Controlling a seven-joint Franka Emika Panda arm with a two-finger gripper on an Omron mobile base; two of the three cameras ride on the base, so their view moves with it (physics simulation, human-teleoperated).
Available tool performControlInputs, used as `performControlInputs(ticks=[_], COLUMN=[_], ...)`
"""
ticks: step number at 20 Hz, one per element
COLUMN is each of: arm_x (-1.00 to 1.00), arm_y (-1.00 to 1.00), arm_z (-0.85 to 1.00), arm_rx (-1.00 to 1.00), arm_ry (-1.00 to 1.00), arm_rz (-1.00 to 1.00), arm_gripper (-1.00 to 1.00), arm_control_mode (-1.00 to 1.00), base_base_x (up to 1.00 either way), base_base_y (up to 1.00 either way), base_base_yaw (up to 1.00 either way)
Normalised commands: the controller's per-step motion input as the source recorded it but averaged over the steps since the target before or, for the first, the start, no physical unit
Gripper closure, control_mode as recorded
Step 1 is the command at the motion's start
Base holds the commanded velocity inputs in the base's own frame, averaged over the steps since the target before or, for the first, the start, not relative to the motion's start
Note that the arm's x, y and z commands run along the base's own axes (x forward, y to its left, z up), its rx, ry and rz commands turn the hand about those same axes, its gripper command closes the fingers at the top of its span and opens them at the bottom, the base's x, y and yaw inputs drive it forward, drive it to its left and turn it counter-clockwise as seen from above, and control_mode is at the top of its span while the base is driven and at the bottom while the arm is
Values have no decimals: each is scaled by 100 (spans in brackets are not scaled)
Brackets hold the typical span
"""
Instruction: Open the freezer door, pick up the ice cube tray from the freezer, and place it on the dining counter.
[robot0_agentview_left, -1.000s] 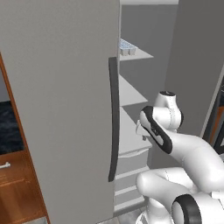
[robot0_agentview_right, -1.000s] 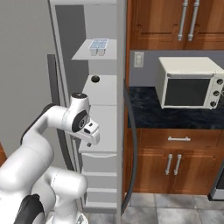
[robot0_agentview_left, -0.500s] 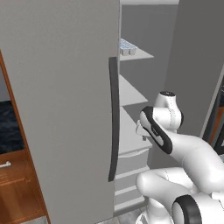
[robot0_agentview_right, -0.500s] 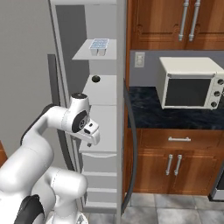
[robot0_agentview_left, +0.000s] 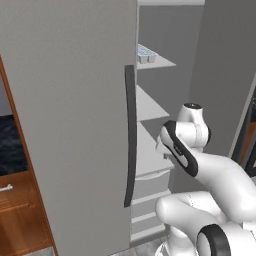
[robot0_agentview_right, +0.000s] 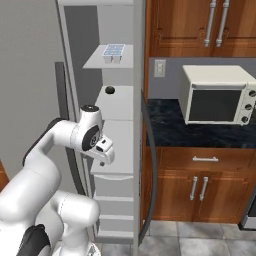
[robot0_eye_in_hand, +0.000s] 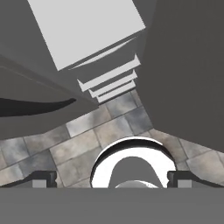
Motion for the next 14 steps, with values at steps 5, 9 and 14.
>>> performControlInputs(ticks=[5, 9, 14], arm_x=[0, 0, 1], arm_y=[0, -1, -20], arm_z=[62, 68, 65], arm_rx=[-7, -27, -34], arm_ry=[-7, -6, -23], arm_rz=[0, 8, 38], arm_gripper=[-100, -100, -100], arm_control_mode=[-100, -100, -100], base_base_x=[0, 0, 0], base_base_y=[0, 0, 0], base_base_yaw=[0, 0, 0])
